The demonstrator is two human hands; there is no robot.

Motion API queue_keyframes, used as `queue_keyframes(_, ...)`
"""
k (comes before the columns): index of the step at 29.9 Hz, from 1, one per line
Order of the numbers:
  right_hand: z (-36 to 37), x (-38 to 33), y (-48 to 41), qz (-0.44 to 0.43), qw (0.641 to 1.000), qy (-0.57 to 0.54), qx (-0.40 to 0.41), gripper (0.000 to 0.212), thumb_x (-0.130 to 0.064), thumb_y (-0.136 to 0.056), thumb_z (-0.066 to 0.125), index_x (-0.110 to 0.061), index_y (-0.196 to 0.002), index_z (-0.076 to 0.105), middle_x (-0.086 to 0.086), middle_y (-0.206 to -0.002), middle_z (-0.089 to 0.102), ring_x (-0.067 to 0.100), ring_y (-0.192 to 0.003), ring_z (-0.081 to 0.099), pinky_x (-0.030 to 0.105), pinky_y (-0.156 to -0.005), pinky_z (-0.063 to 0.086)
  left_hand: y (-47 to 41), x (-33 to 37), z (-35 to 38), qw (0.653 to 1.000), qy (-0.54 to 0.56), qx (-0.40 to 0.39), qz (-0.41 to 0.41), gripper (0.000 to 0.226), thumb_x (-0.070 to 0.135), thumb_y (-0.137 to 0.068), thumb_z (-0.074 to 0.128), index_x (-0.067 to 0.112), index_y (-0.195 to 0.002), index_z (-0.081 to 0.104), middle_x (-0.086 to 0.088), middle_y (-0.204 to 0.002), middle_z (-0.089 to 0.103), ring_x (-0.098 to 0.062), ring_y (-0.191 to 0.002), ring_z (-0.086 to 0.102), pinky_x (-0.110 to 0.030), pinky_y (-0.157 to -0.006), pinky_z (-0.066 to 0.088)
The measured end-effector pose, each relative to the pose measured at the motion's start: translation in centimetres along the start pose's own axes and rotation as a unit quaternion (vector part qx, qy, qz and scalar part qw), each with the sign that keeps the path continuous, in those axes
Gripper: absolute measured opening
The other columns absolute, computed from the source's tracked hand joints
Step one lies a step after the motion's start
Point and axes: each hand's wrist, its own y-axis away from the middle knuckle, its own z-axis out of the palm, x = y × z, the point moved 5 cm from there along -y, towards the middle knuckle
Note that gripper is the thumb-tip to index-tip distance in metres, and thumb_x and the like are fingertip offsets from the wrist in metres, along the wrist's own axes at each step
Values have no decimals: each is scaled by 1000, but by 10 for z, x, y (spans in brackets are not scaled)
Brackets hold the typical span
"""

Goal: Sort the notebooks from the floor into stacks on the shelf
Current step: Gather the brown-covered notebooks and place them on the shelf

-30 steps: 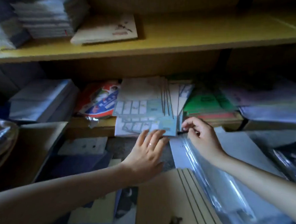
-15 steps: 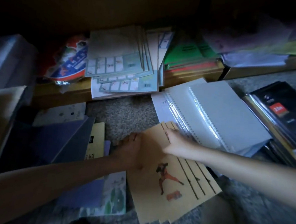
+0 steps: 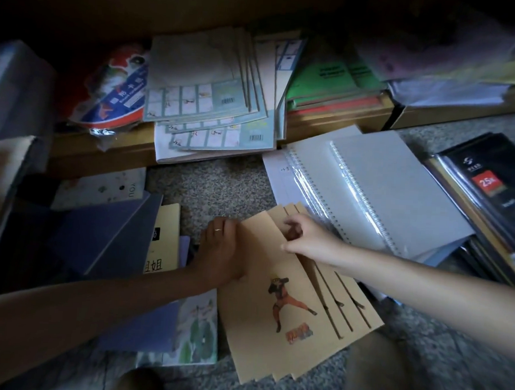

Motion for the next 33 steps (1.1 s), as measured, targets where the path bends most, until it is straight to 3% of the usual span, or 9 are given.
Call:
queue_keyframes(5,-1,-11,13,-67,981,180,-17,27,-38,-89,58,-17,-106,57,3,-109,56,19,-100,53,34,-87,42,-13,1,-24,970,221,90,56,30,29,-85,55,16,-84,28,-7,-92,29,-19,-78,37,-30,-64,33)
queue_keyframes(8,0,-11,20,-34,996,-26,-78,16,-19,-101,37,-18,-112,48,16,-109,53,23,-73,58,33,-63,54,-32,5,-54,950,286,124,31,33,11,-93,51,22,-79,23,3,-85,23,-6,-71,30,-22,-62,29)
queue_keyframes(11,-5,-7,24,-2,986,-123,-113,24,-18,-100,41,-13,-123,42,11,-118,49,18,-66,58,24,-50,52,-44,7,-62,951,300,74,3,23,14,-93,55,16,-91,32,2,-92,29,-10,-75,39,-22,-66,35)
queue_keyframes(15,6,9,23,28,984,-122,-124,66,-24,-88,63,-3,-141,29,10,-127,52,14,-92,59,19,-60,51,-33,10,-48,941,335,23,-33,25,19,-90,59,16,-101,37,-1,-100,38,-15,-83,49,-26,-67,41)
queue_keyframes(21,21,8,28,-50,989,133,-24,29,-26,-91,56,-15,-118,51,1,-117,59,19,-102,58,27,-73,40,-11,10,-47,942,333,6,-29,24,13,-89,60,12,-103,40,-7,-111,40,-16,-90,51,-23,-71,42)
queue_keyframes(23,22,2,33,-85,988,125,-21,7,-14,-94,44,-20,-97,48,4,-90,57,14,-73,53,28,-61,37,-4,4,-50,943,330,14,-35,26,13,-88,62,14,-104,41,-8,-113,40,-16,-97,49,-26,-77,44)
queue_keyframes(25,7,-3,35,-104,988,113,23,17,-8,-93,41,-20,-82,40,3,-76,48,15,-67,44,29,-60,31,2,-4,-56,950,306,40,-40,34,14,-86,65,12,-111,43,-6,-113,37,-17,-105,45,-26,-85,42)
queue_keyframes(29,-52,-17,37,-150,982,13,115,5,-13,-90,44,-13,-95,47,16,-85,60,26,-77,56,36,-69,43,12,-18,-71,927,354,97,-83,76,13,-76,76,8,-135,29,-3,-123,34,-18,-116,40,-37,-95,45)
queue_keyframes(33,-108,-52,55,-210,958,-80,177,12,-5,-96,43,-11,-101,51,17,-99,64,31,-90,62,36,-75,46,23,-3,-87,890,449,41,-62,78,10,-79,72,16,-139,23,-3,-137,34,-18,-119,45,-31,-85,50)
